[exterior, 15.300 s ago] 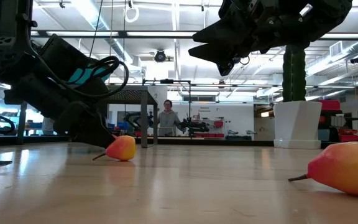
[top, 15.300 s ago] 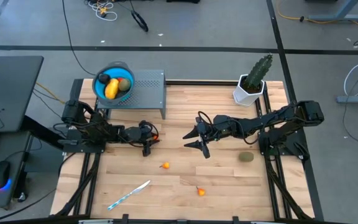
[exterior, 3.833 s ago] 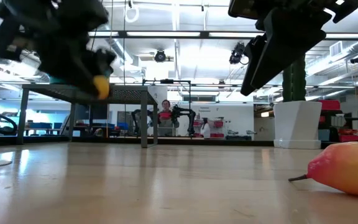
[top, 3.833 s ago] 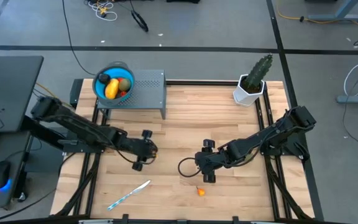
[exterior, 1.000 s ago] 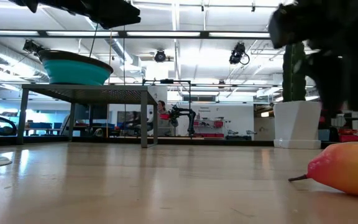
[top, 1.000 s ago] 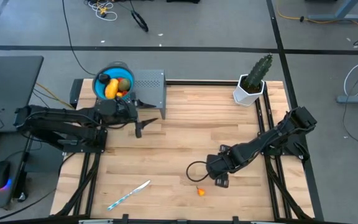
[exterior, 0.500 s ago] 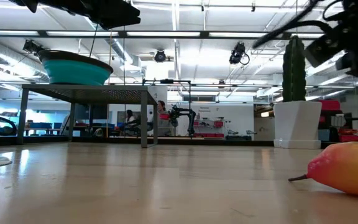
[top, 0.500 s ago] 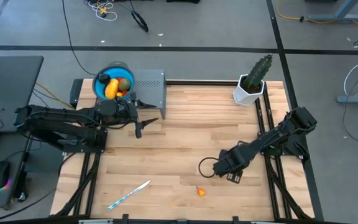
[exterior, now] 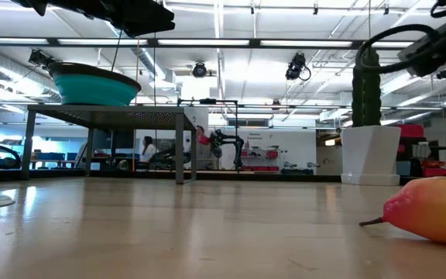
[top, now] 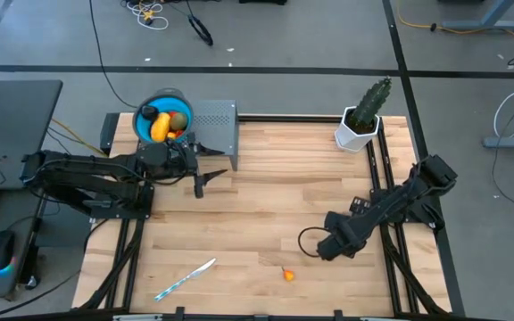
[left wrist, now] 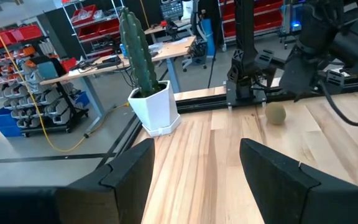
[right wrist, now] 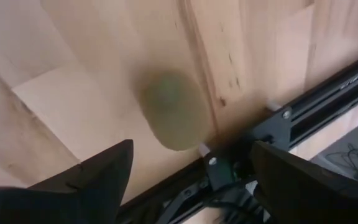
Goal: Pick & Place Fruit
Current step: Put the brown kiwi into the blue strainer bowl on the shelf
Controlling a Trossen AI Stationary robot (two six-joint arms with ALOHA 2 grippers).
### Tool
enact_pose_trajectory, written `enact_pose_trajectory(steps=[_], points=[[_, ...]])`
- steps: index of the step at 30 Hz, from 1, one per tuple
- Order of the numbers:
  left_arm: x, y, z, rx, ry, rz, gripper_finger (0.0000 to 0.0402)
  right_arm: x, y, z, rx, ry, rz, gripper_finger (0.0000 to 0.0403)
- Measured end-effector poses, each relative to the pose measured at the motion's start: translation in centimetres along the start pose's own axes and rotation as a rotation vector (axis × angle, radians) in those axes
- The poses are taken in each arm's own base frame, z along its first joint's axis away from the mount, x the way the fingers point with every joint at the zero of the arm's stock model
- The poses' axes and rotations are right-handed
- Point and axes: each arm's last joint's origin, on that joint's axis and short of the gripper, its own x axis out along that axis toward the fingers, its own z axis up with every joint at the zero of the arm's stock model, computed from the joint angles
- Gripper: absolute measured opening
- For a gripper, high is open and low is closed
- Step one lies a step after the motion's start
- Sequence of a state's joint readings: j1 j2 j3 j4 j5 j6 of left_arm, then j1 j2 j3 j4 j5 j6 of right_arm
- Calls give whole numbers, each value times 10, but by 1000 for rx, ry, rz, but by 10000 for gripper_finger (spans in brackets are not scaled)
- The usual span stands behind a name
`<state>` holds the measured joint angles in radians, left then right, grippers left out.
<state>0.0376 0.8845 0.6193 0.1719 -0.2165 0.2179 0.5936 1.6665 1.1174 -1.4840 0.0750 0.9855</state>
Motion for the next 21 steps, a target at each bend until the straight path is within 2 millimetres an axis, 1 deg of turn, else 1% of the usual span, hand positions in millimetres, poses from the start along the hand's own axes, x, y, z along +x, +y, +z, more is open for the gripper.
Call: enact_pose_trajectory(steps=[5, 9, 12, 16, 21], points=[[0, 0, 0, -1, 0, 0, 247, 15, 8, -8, -56, 3, 7, 339], [0, 0, 0, -2, 0, 0, 247, 31, 9, -14, -43, 16, -24, 339], [0, 0, 0, -3, 0, 0, 247, 39, 8, -18, -43, 39, -48, 339], [0, 0, 0, -4, 0, 0, 247, 46, 9, -20, -47, 40, -45, 339], [0, 0, 0, -4, 0, 0, 247, 55, 14, -17, -46, -1, 5, 339]])
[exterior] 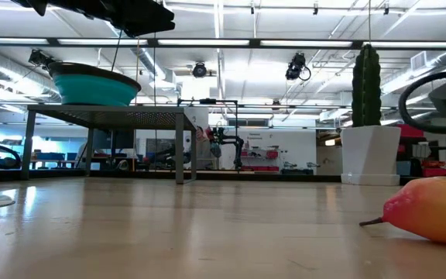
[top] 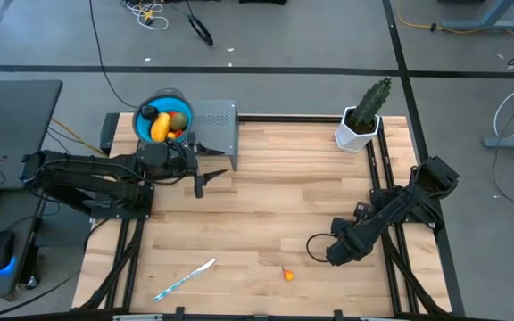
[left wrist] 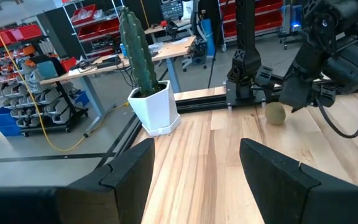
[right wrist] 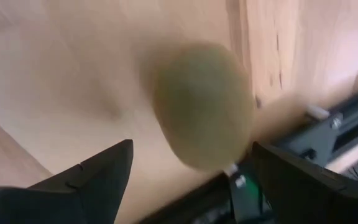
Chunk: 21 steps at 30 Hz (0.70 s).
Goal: Pick & Place Fruit
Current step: Put the brown kiwi into the blue strainer bowl on the shelf
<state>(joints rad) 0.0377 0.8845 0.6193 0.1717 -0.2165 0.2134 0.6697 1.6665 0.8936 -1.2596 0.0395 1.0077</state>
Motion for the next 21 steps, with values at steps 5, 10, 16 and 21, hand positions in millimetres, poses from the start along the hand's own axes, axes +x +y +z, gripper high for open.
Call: enact_pose_trajectory(steps=[5, 10, 16, 21], points=[[0, 0, 0, 0, 0, 0, 247, 4, 1, 2, 0, -49, 2, 339], [0, 0, 0, 0, 0, 0, 247, 8, 0, 1, 0, -49, -14, 339], [0, 0, 0, 0, 0, 0, 247, 17, 2, 4, 10, -110, 4, 339], [0, 0, 0, 0, 0, 0, 247, 17, 3, 4, 12, -114, 10, 336]])
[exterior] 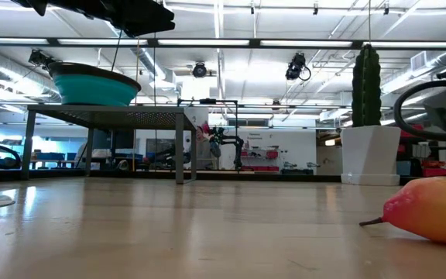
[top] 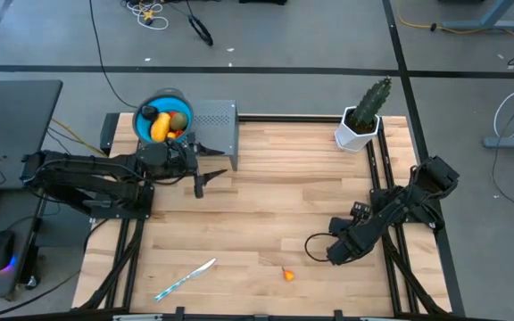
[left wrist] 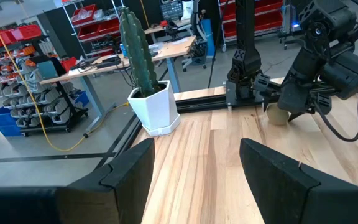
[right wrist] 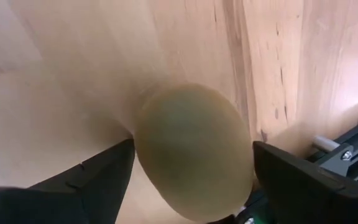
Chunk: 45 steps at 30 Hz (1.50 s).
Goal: Pick & Place Fruit
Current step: Put the brown kiwi into the blue strainer bowl on the shelf
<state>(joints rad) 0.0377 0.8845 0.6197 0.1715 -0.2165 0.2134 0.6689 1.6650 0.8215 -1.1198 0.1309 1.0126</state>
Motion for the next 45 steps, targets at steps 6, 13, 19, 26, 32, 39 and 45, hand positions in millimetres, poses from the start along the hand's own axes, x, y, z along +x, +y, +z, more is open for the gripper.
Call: enact_pose_trajectory(steps=[6, 13, 19, 26, 32, 39, 45], points=[[0, 0, 0, 0, 0, 0, 247, 0, 0, 0, -4, 5, 2, 300], [0, 0, 0, 0, 0, 0, 247, 0, 0, -1, -8, 10, 0, 245], [0, 0, 0, 0, -1, 0, 247, -8, 3, 3, -5, -4, 22, 246], [0, 0, 1, 10, -7, 1, 247, -41, 10, 17, 12, -171, 31, 249], [0, 0, 1, 12, -9, -9, 247, -86, 19, 37, 21, -480, 65, 249], [0, 0, 1, 32, -13, -15, 247, -119, 31, 63, 67, -875, 95, 249], [-1, -7, 6, 72, -81, -154, 247, -126, 22, 92, 59, -963, 94, 249]])
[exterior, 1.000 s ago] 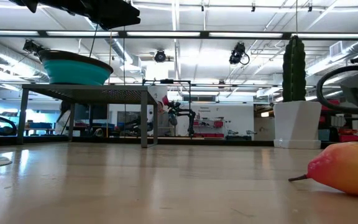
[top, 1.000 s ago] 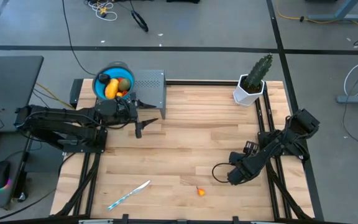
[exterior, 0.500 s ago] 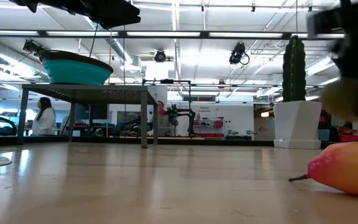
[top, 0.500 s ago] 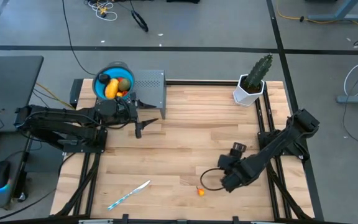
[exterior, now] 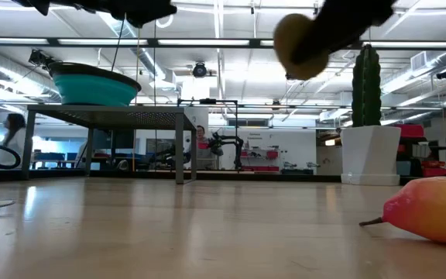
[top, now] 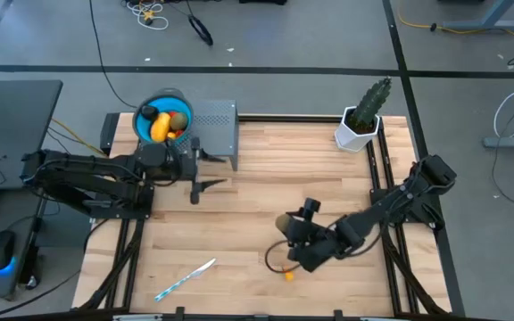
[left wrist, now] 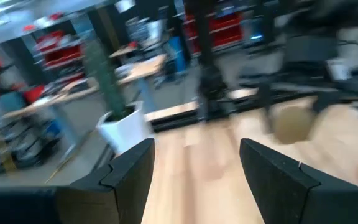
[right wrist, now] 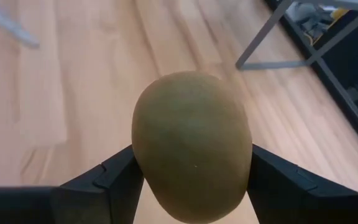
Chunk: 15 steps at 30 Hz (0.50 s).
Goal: Pick & Place Fruit
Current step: Put the brown kiwi into the blue strainer bowl on the shelf
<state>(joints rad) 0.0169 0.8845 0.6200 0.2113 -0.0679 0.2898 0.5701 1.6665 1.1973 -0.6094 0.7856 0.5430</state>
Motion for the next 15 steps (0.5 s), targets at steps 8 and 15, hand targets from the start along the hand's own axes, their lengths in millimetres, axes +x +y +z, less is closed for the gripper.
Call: enact_pose_trajectory(steps=[8, 15], points=[[1, -27, -5, -107, 71, -99, 247, 32, -20, 23, 0, -53, -43, 250], [14, -54, -22, 54, 123, -171, 247, 45, -16, 50, 9, -213, 193, 250]])
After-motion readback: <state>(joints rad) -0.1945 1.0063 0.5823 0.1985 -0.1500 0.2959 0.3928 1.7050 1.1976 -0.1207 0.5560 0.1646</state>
